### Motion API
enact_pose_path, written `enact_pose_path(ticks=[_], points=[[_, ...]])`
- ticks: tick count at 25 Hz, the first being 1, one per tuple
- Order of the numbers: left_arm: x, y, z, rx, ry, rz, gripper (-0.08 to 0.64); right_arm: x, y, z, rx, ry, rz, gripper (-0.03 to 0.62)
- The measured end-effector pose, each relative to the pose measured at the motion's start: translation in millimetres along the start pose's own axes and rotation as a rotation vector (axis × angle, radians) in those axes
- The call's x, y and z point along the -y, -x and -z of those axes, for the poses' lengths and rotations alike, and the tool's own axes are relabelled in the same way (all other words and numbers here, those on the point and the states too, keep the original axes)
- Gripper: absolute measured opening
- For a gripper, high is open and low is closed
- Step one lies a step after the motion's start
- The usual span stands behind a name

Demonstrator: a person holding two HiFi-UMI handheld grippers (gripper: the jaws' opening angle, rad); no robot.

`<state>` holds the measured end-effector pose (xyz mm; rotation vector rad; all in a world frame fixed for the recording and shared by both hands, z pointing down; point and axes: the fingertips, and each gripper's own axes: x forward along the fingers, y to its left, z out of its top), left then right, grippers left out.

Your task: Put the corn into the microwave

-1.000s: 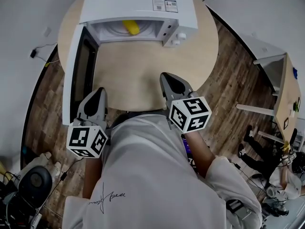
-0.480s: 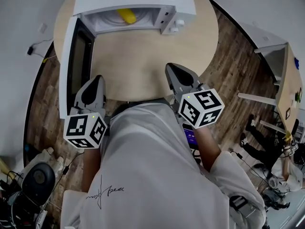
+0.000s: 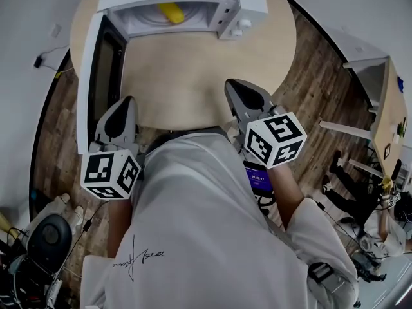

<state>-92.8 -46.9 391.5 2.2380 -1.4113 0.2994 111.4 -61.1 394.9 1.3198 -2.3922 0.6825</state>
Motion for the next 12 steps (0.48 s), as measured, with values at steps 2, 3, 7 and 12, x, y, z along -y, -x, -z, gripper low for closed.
enact_pose_path(ticks=[2,3,7,12], points=[[-2,1,2,-0.005,0.005,-0.006,-0.009,2,1,0,0.005,-0.002,0.009,0.012],[-3,1,2,-0.006,0.008,-0.009,-0.009,2,1,0,0.006,-0.001,0.010,0.011],[-6,1,3,-0.007,0.019,-0.016,-0.009,-2,-3,3,-0.010,0.002,0.001,0.011],[-5,1,7,-0.024,0.024,-0.007,-0.011,-15,-6,6,-0.009,0.015,-0.050,0.011]])
